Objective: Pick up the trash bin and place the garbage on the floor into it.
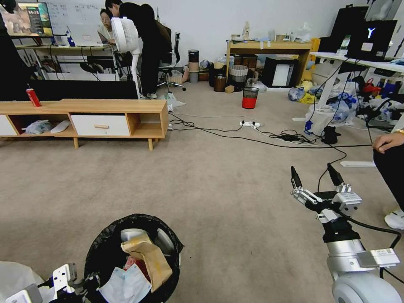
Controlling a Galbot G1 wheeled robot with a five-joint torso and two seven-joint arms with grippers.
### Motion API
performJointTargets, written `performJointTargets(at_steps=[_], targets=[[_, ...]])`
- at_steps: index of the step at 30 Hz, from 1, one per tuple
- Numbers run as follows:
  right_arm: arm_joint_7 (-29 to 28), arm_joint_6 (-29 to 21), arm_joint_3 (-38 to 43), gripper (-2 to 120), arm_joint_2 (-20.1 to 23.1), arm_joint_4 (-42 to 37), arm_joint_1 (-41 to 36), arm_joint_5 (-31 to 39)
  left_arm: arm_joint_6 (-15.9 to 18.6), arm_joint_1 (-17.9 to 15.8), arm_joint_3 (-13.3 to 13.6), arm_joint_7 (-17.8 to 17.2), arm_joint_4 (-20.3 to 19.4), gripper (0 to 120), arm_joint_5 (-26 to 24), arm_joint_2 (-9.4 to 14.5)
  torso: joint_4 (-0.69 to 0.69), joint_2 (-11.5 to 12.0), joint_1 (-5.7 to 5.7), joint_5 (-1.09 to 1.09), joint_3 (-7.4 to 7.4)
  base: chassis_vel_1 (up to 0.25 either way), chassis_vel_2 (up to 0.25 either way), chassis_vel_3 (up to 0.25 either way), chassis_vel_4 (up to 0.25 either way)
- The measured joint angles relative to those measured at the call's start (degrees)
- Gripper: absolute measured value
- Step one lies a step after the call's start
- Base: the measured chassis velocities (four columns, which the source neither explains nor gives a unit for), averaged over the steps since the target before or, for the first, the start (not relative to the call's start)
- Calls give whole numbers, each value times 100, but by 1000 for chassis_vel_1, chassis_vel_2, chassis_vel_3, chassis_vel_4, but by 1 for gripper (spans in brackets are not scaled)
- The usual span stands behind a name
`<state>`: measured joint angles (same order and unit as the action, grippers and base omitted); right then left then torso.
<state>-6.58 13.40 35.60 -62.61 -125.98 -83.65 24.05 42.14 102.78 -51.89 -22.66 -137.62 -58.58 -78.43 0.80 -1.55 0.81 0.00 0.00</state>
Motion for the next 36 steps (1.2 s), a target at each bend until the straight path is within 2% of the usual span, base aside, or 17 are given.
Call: performJointTargets(at_steps=[12,36], targets=[[-5,6,-39,100,12,37,22,-12,0,-63,-24,-90,9,0,-128,13,0,0,0,1,0,-147,128,136,-129],[5,8,-210,100,1,73,33,-113,0,-84,-48,-110,10,0,-199,16,-1,-1,1,0,1,-245,246,240,-251]])
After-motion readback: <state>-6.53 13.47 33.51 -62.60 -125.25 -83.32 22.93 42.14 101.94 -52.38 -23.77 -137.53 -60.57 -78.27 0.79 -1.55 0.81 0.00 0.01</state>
